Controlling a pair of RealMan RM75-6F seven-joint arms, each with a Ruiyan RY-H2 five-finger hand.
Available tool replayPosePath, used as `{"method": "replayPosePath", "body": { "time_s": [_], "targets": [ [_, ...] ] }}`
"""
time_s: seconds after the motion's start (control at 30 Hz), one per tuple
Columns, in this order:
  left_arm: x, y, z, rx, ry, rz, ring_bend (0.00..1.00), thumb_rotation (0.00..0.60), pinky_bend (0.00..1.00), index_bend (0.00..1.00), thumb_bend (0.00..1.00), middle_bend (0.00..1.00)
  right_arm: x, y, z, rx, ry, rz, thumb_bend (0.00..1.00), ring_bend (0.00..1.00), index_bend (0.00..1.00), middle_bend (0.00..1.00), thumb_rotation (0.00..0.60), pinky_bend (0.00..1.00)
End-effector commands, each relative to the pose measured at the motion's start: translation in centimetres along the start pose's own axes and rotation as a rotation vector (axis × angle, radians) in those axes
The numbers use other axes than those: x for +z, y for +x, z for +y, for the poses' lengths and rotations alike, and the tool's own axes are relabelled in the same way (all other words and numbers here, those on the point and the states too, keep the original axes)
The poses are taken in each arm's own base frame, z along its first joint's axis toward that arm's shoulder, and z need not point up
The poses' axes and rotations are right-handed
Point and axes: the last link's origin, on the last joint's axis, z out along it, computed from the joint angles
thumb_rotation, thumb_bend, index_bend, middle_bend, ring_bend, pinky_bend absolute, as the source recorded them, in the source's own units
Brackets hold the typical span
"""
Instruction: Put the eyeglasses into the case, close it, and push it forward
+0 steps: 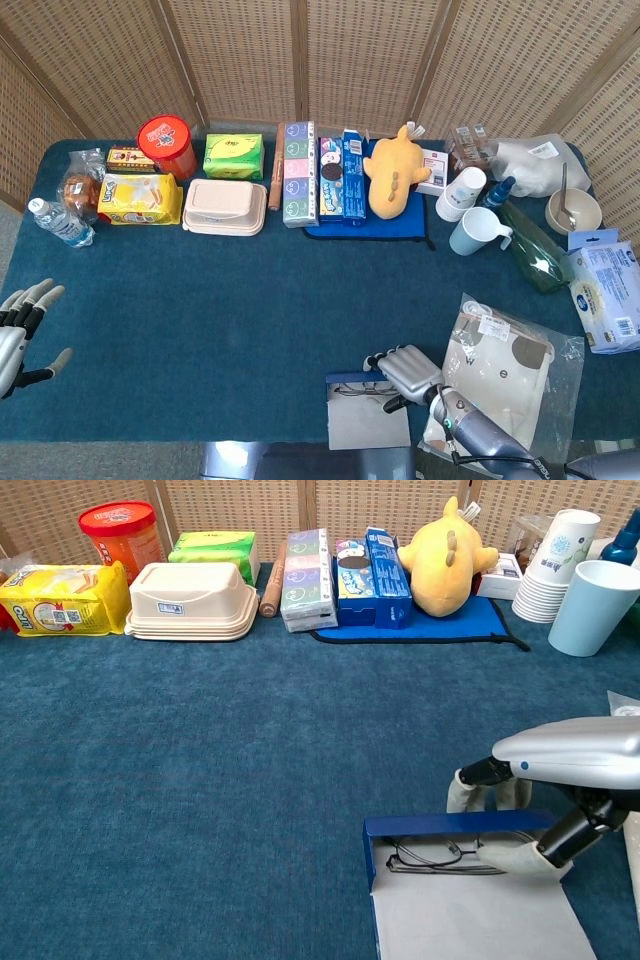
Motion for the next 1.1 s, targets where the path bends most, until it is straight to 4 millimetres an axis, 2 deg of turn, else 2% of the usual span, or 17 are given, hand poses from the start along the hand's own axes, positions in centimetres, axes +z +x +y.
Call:
{"method": "replayPosePath", "body": {
  "time_s": [0.03, 0.4, 0.53, 0.67, 0.8, 0.9, 1.1],
  "targets": [
    [0.0, 0.0, 0.0, 0.000, 0.001, -0.001, 0.00, 0.600, 0.00, 0.02, 0.28, 0.00, 0.0, -0.1, -0.1, -0.003, 0.003, -0.002, 0.39, 0.35, 0.26, 0.32, 0.215, 0.32],
    [0.1, 0.2, -0.1, -0.001, -0.001, 0.009, 0.00, 0.600, 0.00, 0.02, 0.28, 0.00, 0.0, -0.1, -0.4, -0.007, 0.013, 0.000, 0.39, 0.34, 0.25, 0.32, 0.216, 0.32],
    [0.2, 0.4, 0.2, 0.004, -0.010, 0.013, 0.00, 0.600, 0.00, 0.02, 0.28, 0.00, -0.3, 0.8, -0.6, -0.009, 0.034, 0.058, 0.38, 0.30, 0.22, 0.31, 0.219, 0.32],
    [0.2, 0.5, 0.3, 0.005, -0.013, 0.015, 0.00, 0.600, 0.00, 0.02, 0.28, 0.00, -0.8, 1.7, -0.6, -0.007, 0.041, 0.103, 0.38, 0.28, 0.20, 0.28, 0.261, 0.32],
    [0.1, 0.7, 0.5, 0.007, -0.015, 0.021, 0.00, 0.600, 0.00, 0.02, 0.28, 0.00, -2.1, 2.7, -0.4, -0.003, 0.046, 0.186, 0.38, 0.26, 0.16, 0.26, 0.269, 0.32],
    [0.1, 0.9, 0.6, 0.009, -0.015, 0.027, 0.00, 0.600, 0.00, 0.02, 0.28, 0.00, -2.7, 2.6, -0.2, -0.021, 0.057, 0.234, 0.38, 0.23, 0.14, 0.24, 0.272, 0.31],
    [0.5, 2.1, 0.6, 0.009, -0.023, 0.068, 0.00, 0.600, 0.00, 0.02, 0.28, 0.00, -4.6, 1.0, 0.5, -0.102, 0.083, 0.373, 0.38, 0.17, 0.12, 0.22, 0.332, 0.28]
  ]
}}
